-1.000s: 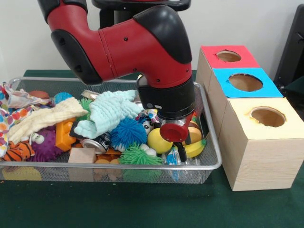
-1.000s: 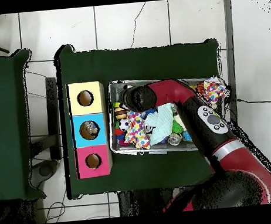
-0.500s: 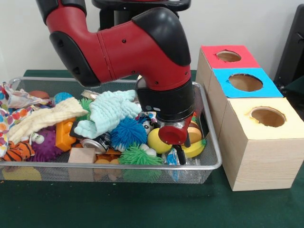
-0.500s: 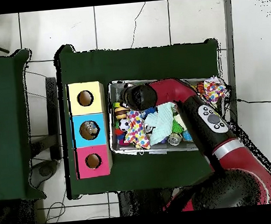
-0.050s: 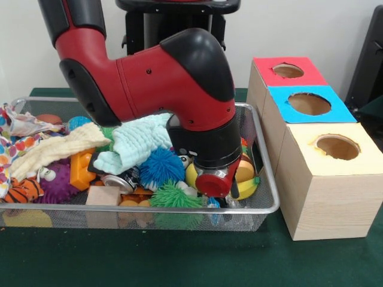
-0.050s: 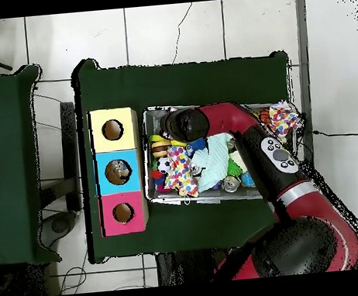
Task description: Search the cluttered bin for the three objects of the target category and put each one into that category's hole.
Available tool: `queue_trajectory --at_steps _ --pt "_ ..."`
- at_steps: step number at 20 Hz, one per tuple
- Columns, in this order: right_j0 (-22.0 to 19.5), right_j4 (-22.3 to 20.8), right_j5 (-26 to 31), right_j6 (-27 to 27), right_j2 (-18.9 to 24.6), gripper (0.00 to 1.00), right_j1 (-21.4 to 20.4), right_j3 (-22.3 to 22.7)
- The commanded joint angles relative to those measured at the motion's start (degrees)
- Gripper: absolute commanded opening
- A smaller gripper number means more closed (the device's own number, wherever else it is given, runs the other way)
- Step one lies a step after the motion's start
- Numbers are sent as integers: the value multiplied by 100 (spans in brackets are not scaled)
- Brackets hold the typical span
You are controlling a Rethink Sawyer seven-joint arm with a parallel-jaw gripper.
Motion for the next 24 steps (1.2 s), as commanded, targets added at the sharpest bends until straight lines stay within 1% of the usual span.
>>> queue_trajectory --at_steps 1,6,13,24 --pt "-144 -262 425 -1111 -182 100 500 -718" --pt "-160 -283 354 -1157 -148 100 594 -772" --pt "-146 -288 302 -1015 -163 100 563 -732" --pt "-158 -268 181 -882 -194 100 662 -727"
